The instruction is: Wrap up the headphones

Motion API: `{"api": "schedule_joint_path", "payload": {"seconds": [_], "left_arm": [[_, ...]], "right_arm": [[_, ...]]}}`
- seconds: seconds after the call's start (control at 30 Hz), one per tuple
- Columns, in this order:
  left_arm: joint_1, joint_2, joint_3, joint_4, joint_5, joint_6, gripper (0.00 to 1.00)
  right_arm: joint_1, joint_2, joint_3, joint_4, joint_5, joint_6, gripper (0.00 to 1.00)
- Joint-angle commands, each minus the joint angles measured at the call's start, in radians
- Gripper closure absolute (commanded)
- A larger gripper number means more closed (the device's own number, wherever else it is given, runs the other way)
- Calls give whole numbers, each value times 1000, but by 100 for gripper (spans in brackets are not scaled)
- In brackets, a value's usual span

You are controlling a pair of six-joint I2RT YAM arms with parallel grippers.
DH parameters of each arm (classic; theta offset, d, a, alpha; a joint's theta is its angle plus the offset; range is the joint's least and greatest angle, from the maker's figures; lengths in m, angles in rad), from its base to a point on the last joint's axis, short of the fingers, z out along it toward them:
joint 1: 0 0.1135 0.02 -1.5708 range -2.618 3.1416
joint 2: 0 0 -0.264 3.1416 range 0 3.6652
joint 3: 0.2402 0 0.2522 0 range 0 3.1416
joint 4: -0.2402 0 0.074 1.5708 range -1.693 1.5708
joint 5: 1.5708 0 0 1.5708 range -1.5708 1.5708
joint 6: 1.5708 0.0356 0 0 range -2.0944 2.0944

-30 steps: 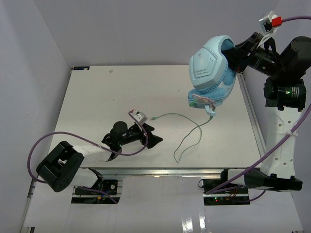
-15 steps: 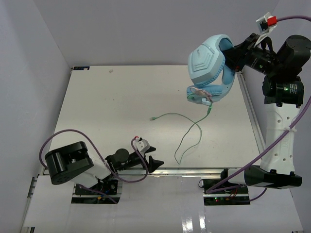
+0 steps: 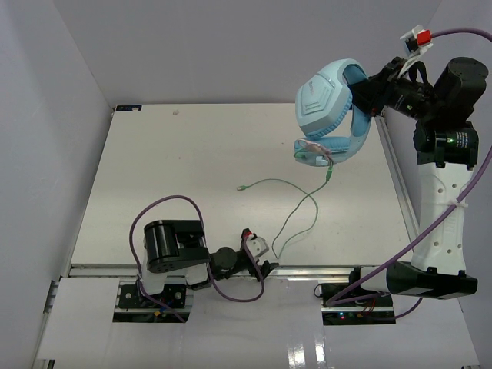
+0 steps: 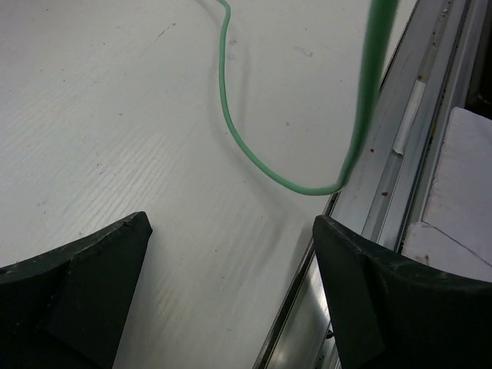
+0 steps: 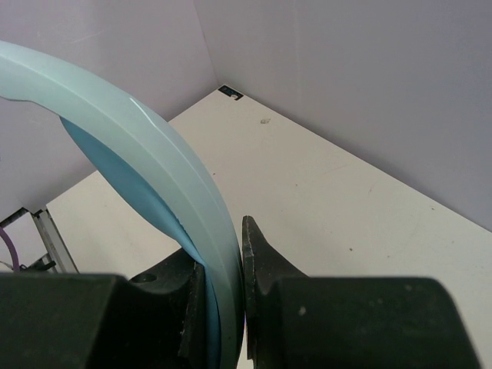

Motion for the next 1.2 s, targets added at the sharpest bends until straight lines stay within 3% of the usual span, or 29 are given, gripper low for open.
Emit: {"api": "schedule_joint_path", "payload": {"seconds": [0.0, 0.27, 0.63, 0.97, 1.07, 1.17], "left_arm": [[-5, 24, 11, 384, -27, 80, 2], [-29, 14, 61, 385, 5, 124, 2], [-75, -57, 16, 385, -67, 145, 2], [-48, -83, 102, 385, -235, 241, 2], [6, -106, 114, 385, -237, 171, 2], [105, -129, 122, 385, -174, 1, 2]], "right_arm": [[-2, -16, 0, 24, -10, 42, 92], [-2, -18, 4, 18, 12, 45, 92], [-3, 52, 185, 147, 368, 277, 92], [-5, 55, 231, 251, 551, 344, 92], [-6, 72, 276, 285, 587, 351, 92], [-8, 80, 296, 315, 630, 340, 92]]}}
